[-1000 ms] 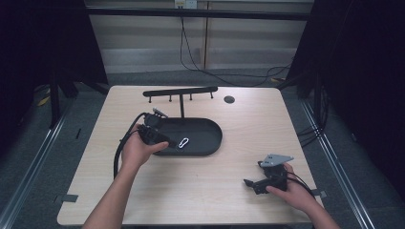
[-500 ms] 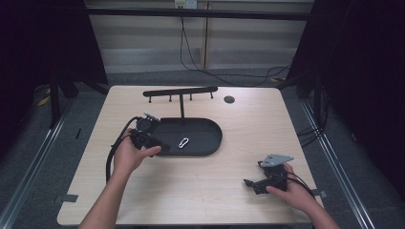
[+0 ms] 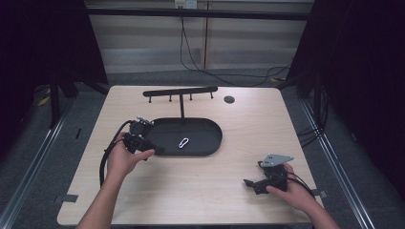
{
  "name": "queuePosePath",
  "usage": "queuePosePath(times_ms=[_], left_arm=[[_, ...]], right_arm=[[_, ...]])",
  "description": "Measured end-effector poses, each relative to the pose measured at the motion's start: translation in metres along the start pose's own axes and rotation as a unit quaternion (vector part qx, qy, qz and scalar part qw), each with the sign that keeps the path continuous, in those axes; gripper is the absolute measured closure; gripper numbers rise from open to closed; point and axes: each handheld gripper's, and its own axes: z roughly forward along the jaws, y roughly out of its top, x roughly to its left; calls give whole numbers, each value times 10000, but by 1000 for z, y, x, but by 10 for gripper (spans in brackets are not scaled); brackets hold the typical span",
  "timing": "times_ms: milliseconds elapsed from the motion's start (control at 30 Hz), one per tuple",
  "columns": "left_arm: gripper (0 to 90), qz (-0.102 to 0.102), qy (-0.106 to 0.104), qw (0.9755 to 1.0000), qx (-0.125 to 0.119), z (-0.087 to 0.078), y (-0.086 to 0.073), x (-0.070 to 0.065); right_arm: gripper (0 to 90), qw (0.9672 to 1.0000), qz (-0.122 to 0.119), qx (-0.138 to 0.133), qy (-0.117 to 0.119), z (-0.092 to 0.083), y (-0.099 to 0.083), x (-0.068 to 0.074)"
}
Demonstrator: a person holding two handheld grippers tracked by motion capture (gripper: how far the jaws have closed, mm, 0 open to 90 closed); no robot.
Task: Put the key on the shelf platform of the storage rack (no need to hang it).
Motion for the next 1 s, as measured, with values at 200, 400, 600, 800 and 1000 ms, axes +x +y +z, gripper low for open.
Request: queuePosePath(times_ms=[200, 400, 600, 800, 1000], left_arm=[[293, 19, -7, 10000, -51, -1, -8, 2], [289, 12, -56, 10000, -67, -2, -15, 5], [287, 6, -59, 10000, -55, -2, -22, 8], [286, -35, -44, 10000, -25, -3, -30, 11], [286, -11, -9, 10000, 5, -3, -38, 14]], right_arm=[[70, 10000, 1, 1, 0, 0, 0, 0], [70, 10000, -4, -1, 0, 0, 0, 0], [70, 10000, 1, 1, 0, 0, 0, 0], [70, 10000, 1, 1, 1, 0, 0, 0], [70, 10000, -1, 1, 1, 0, 0, 0]])
